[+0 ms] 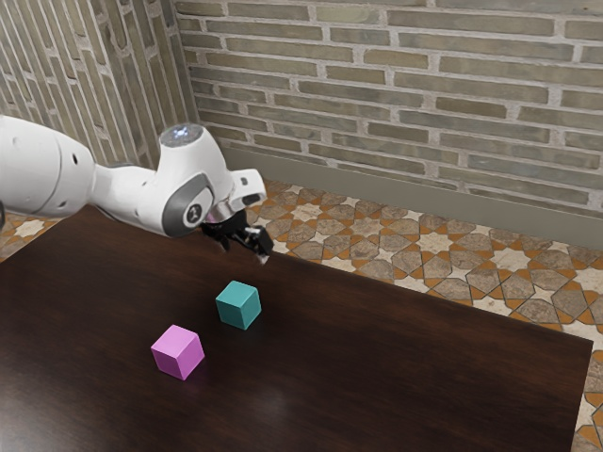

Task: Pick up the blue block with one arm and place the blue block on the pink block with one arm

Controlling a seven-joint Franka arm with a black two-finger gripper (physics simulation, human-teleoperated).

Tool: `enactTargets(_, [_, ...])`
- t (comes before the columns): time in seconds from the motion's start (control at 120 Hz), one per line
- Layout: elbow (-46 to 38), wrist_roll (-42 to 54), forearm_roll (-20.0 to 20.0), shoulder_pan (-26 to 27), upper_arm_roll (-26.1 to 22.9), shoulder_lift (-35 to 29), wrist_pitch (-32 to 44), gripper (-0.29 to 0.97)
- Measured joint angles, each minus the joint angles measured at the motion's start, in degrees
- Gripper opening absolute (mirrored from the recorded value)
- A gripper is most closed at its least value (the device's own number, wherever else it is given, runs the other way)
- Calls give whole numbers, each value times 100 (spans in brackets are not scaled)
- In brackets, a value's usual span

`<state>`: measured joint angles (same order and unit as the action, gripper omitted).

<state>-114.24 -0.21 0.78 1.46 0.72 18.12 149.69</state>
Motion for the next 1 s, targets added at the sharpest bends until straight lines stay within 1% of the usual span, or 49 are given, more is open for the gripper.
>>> enactTargets(0.242, [-354, 1, -28, 30, -114, -82, 668, 68])
enactTargets(0.55, [-1013, 2, -48, 24, -134, -212, 1231, 68])
enactTargets(1.0, [-1372, -3, -153, 13, -91, -248, 1710, 68])
